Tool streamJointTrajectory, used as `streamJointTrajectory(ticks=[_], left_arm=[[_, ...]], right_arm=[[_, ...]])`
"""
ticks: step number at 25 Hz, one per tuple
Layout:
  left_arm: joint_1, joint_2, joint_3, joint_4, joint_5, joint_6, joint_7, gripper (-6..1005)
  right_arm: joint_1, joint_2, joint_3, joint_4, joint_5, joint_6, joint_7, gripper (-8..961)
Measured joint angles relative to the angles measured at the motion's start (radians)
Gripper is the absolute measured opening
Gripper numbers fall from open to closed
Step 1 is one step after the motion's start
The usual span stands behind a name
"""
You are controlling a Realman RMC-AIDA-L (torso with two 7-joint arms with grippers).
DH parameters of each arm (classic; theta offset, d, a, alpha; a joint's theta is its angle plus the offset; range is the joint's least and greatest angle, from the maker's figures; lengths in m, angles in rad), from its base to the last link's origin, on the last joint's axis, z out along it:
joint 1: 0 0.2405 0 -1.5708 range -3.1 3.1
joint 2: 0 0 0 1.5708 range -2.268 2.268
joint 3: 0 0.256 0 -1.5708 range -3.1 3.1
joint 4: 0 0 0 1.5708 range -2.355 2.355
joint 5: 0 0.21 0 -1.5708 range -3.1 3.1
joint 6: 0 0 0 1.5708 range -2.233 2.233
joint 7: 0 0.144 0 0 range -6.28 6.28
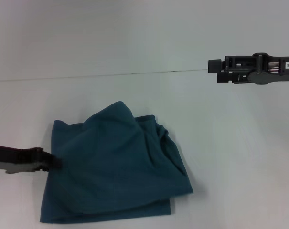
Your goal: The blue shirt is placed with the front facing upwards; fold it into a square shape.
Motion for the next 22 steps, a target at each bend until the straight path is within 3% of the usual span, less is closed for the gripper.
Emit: streamJointTrajectory(ticks=[5, 8, 11, 17, 22], left_arm=[[0.016, -0.001, -0.121, 0.044, -0.02, 0.048, -0.006, 229], [0.033, -0.01, -0.195, 0.022, -0.127, 0.066, -0.011, 283], [0.053, -0.017, -0.181, -0.053, -0.246, 0.069, -0.008, 398], [0.056, -0.031, -0.154, -0.164, -0.246, -0.034, -0.01, 683], [0.058, -0.033, -0.122, -0.187, -0.216, -0.101, -0.017, 692]], right_arm=[[0.001, 0.0, 0.001, 0.0, 0.0, 0.0, 0.0, 943], [0.001, 0.0, 0.002, 0.003, 0.0, 0.001, 0.0, 943], [0.0, 0.0, 0.002, 0.005, -0.001, 0.002, -0.002, 943], [-0.003, 0.0, 0.001, 0.006, -0.001, 0.002, -0.003, 943], [-0.004, -0.004, -0.004, 0.007, -0.019, 0.001, -0.006, 942]])
